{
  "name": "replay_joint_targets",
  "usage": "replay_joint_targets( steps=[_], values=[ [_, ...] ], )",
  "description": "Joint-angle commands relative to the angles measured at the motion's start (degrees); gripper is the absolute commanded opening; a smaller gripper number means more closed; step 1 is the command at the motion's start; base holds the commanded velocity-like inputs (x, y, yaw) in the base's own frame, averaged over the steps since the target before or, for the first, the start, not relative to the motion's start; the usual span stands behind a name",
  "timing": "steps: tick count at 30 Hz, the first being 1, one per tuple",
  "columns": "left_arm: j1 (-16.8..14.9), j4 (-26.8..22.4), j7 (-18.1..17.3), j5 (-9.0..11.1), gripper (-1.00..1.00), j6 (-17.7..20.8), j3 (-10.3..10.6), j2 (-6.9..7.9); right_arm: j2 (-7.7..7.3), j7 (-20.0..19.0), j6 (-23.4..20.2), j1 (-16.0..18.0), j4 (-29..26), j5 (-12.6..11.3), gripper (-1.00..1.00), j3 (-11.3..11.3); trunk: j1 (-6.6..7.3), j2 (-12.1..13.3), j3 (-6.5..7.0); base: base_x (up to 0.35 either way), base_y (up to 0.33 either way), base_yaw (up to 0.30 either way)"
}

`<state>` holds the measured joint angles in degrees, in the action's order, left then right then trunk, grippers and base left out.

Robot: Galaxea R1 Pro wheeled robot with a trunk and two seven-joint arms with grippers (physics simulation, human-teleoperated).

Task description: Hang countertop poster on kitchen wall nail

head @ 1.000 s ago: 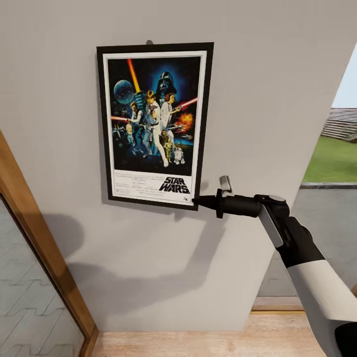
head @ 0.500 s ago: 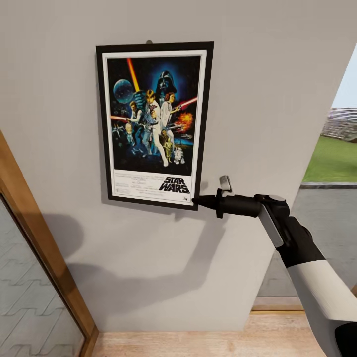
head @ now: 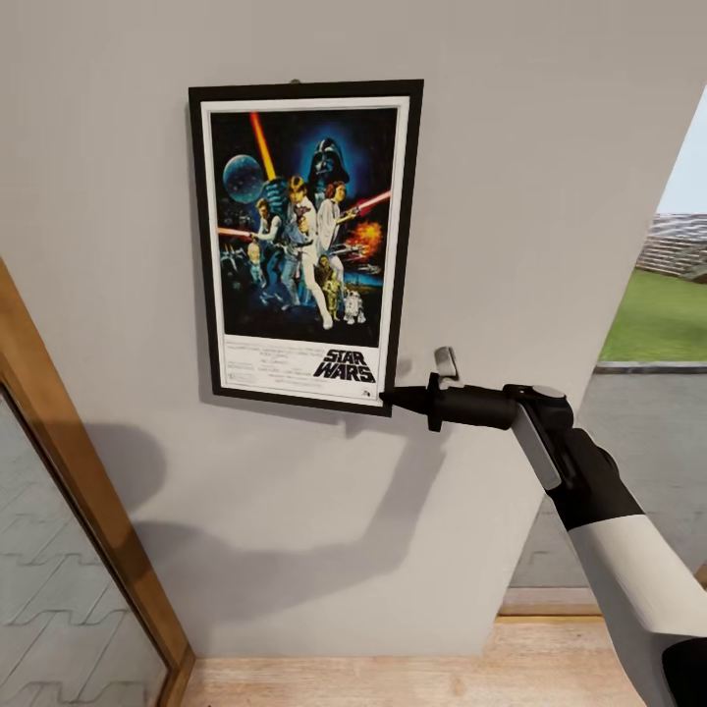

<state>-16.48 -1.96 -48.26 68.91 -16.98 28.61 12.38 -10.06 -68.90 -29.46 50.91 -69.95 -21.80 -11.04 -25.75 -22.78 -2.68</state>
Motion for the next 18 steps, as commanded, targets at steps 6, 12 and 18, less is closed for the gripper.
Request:
replay_joint_targets(
  steps=[6, 12, 18],
  values=[
    [0.0, 0.0, -0.1, 0.3, 1.00, -0.3, 0.5, 0.01, 0.00, 0.1, -0.6, 0.1, 0.0, -0.5, -1.00, -0.1, -0.04, -0.1, -0.13, 0.000, 0.000, 0.000],
    [0.0, 0.0, -0.1, 0.3, 1.00, -0.3, 0.5, 0.01, 0.12, 0.8, -0.8, 0.1, -0.2, -0.5, -1.00, 0.0, -0.04, -0.1, -0.13, 0.000, 0.000, 0.000],
    [0.0, 0.0, -0.1, 0.3, 1.00, -0.3, 0.5, 0.01, 0.20, 2.2, -1.0, 0.1, -0.6, -0.6, -1.00, 0.0, -0.04, -0.1, -0.13, 0.000, 0.000, 0.000]
  ],
)
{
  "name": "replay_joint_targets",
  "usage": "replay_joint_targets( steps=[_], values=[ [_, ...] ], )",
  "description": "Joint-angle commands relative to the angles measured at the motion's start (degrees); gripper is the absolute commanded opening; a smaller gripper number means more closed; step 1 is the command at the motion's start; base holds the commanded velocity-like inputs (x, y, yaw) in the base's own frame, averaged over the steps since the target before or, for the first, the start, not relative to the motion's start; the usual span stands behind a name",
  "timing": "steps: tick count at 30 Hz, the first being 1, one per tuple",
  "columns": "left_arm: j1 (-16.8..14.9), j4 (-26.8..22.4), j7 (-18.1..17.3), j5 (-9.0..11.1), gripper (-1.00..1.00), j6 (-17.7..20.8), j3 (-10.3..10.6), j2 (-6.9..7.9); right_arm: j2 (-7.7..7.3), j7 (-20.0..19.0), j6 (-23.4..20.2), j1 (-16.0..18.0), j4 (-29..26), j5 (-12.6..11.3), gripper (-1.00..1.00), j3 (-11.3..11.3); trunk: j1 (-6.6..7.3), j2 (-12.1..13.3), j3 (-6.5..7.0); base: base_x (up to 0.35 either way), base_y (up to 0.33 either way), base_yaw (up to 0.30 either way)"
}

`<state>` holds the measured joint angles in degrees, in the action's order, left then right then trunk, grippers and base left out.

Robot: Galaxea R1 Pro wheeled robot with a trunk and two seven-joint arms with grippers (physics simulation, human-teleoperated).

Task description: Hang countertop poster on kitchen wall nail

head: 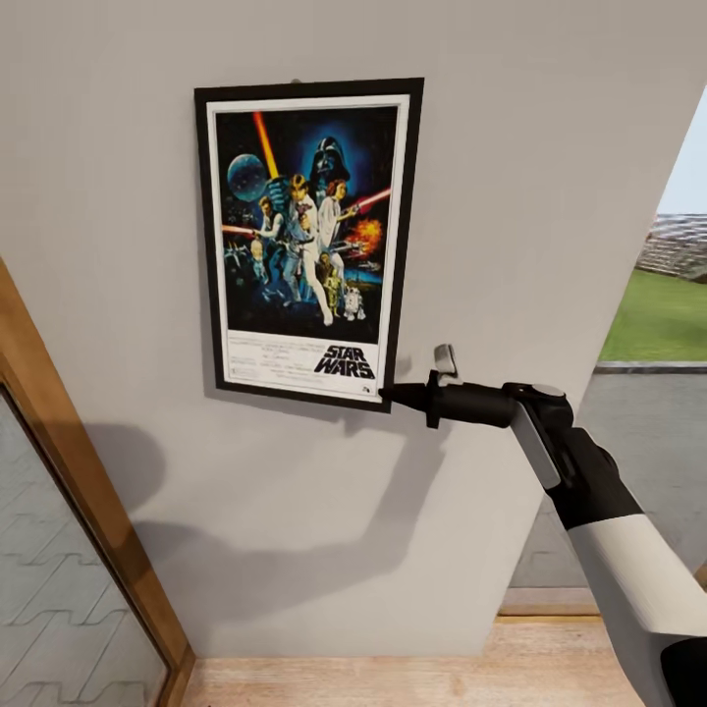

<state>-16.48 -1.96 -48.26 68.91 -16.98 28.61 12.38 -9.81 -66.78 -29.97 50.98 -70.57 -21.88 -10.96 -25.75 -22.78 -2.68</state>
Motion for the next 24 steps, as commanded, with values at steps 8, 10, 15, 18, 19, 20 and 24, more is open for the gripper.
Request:
replay_joint_targets(
  steps=[8, 10, 15, 18, 19, 20, 24],
  values=[
    [0.0, 0.0, -0.1, 0.3, 1.00, -0.3, 0.5, 0.01, 0.04, 0.5, -0.7, 0.6, -0.3, -0.5, -1.00, -0.1, -0.04, -0.1, -0.13, 0.000, 0.000, 0.000],
    [0.0, 0.0, -0.1, 0.3, 1.00, -0.3, 0.5, 0.01, 0.04, 0.5, -0.7, 0.6, -0.3, -0.5, -1.00, -0.1, -0.04, -0.1, -0.13, 0.000, 0.000, 0.000],
    [0.0, 0.0, -0.1, 0.3, 1.00, -0.3, 0.5, 0.01, 0.05, 0.5, -0.7, 0.7, -0.3, -0.5, -1.00, -0.2, -0.04, -0.1, -0.13, 0.000, 0.000, 0.000],
    [0.0, 0.0, -0.1, 0.3, 1.00, -0.3, 0.5, 0.01, 0.05, 0.5, -0.7, 0.7, -0.3, -0.5, -1.00, -0.2, -0.04, -0.1, -0.13, 0.000, 0.000, 0.000],
    [0.0, 0.0, -0.1, 0.3, 1.00, -0.3, 0.5, 0.01, 0.05, 0.5, -0.7, 0.7, -0.3, -0.5, -1.00, -0.2, -0.04, -0.1, -0.13, 0.000, 0.000, 0.000],
    [0.0, 0.0, -0.1, 0.3, 1.00, -0.3, 0.5, 0.01, 0.05, 0.5, -0.7, 0.7, -0.3, -0.5, -1.00, -0.2, -0.04, -0.1, -0.13, 0.000, 0.000, 0.000],
    [0.0, 0.0, -0.1, 0.3, 1.00, -0.3, 0.5, 0.01, 0.05, 0.5, -0.7, 0.6, -0.3, -0.5, -1.00, -0.2, -0.04, -0.1, -0.13, 0.000, 0.000, 0.000]
  ],
)
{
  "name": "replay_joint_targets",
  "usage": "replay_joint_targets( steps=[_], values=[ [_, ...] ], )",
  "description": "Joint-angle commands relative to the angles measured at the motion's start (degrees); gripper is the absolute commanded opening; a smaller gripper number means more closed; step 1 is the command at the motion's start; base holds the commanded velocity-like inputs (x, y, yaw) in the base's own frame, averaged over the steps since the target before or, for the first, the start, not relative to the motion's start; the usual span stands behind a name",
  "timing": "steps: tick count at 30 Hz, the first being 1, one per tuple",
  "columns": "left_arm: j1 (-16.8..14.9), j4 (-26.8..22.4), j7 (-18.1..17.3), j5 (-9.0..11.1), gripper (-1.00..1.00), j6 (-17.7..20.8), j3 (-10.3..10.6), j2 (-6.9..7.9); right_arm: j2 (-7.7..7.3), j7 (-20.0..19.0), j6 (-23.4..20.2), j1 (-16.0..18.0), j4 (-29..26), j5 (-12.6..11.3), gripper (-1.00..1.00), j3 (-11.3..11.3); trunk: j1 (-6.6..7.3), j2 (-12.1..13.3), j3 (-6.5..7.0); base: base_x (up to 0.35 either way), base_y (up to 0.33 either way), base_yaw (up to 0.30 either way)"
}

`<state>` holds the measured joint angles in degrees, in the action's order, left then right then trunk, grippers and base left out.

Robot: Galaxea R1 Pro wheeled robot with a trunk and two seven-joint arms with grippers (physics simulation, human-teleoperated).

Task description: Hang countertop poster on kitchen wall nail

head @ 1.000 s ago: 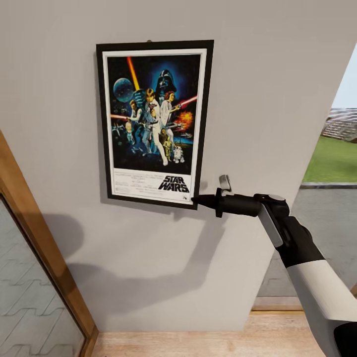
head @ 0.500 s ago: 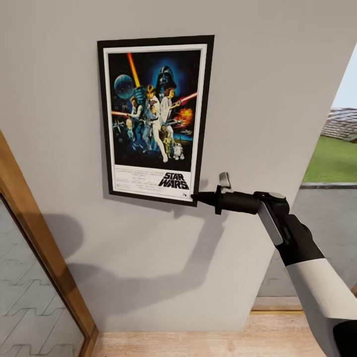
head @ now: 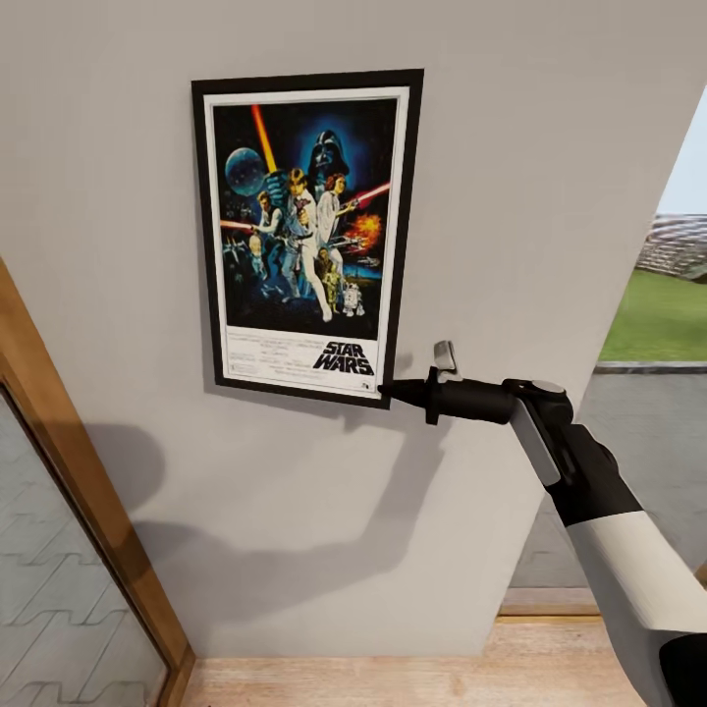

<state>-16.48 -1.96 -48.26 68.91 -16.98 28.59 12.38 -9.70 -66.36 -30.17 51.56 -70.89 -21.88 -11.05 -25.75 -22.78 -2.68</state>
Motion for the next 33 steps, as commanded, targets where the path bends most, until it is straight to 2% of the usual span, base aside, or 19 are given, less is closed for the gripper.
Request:
replay_joint_targets(
  steps=[1, 33],
  values=[
    [0.0, 0.0, -0.1, 0.3, 1.00, -0.3, 0.5, 0.01, -0.06, 0.1, -0.5, 0.1, 0.0, -0.5, -1.00, -0.1, -0.04, -0.1, -0.13, 0.000, 0.000, 0.000],
    [0.0, 0.0, -0.1, 0.4, 1.00, -0.3, 0.5, -0.08, -0.14, -0.2, -0.4, 0.0, -1.3, -1.0, -1.00, -0.2, -0.04, -0.1, -0.13, 0.000, 0.000, 0.000]
  ],
)
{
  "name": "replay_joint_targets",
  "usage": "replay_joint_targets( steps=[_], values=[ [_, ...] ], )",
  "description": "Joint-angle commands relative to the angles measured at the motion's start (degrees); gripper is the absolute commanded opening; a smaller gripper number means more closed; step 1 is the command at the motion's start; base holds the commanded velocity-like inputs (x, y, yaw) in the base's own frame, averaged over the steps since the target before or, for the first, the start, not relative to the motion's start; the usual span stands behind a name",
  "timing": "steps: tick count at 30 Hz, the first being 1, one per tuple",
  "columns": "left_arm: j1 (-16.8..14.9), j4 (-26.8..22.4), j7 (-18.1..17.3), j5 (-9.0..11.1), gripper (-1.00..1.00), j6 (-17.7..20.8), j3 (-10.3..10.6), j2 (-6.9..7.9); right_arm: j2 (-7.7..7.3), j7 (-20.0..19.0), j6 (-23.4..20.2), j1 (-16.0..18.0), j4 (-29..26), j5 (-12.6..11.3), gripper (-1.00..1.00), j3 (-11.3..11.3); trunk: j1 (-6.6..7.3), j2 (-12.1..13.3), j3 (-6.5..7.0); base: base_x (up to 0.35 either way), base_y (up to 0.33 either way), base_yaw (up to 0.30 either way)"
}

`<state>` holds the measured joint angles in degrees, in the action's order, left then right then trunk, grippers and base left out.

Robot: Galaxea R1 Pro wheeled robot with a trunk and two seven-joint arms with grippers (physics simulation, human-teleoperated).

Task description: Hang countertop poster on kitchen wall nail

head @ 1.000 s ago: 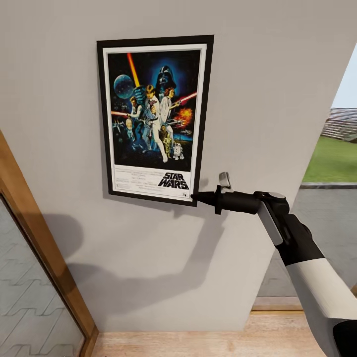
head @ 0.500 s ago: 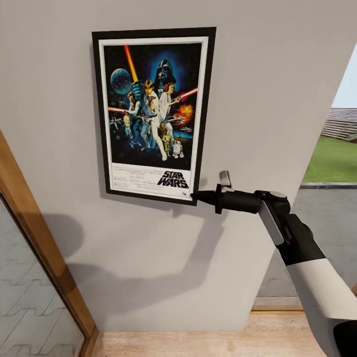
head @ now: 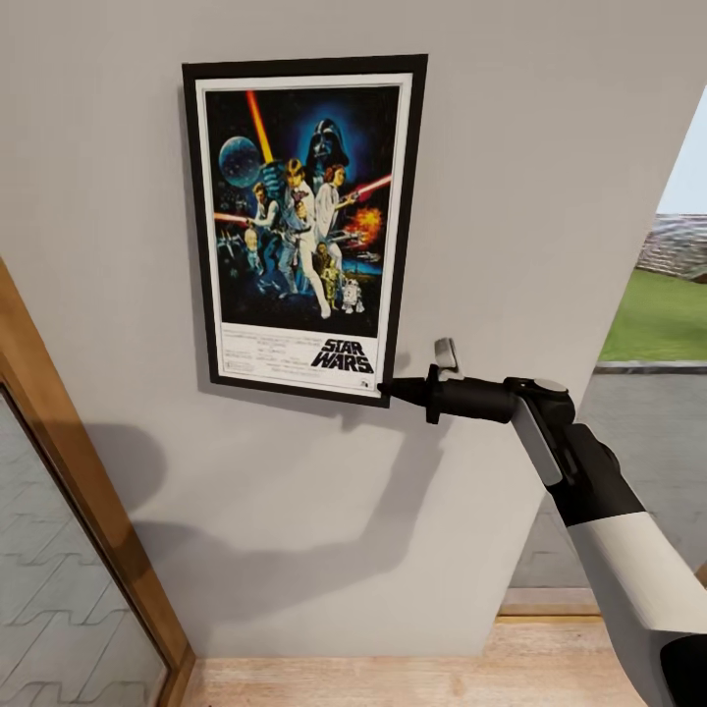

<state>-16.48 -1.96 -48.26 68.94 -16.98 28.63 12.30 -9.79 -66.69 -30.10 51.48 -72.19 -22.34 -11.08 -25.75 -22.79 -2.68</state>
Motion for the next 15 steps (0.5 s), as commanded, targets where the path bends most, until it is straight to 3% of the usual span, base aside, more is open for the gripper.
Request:
replay_joint_targets(
  steps=[1, 15],
  values=[
    [0.0, 0.0, -0.1, 0.3, 1.00, -0.3, 0.5, 0.05, -0.06, 0.1, -0.5, 0.1, 0.0, -0.5, -1.00, -0.1, -0.04, -0.1, -0.13, 0.000, 0.000, 0.000],
    [0.0, 0.0, -0.1, 0.4, 1.00, -0.3, 0.6, 0.13, -0.06, 0.1, -0.5, 0.0, 0.0, -0.5, -1.00, -0.2, -0.04, -0.1, -0.13, 0.000, 0.000, 0.000]
  ],
)
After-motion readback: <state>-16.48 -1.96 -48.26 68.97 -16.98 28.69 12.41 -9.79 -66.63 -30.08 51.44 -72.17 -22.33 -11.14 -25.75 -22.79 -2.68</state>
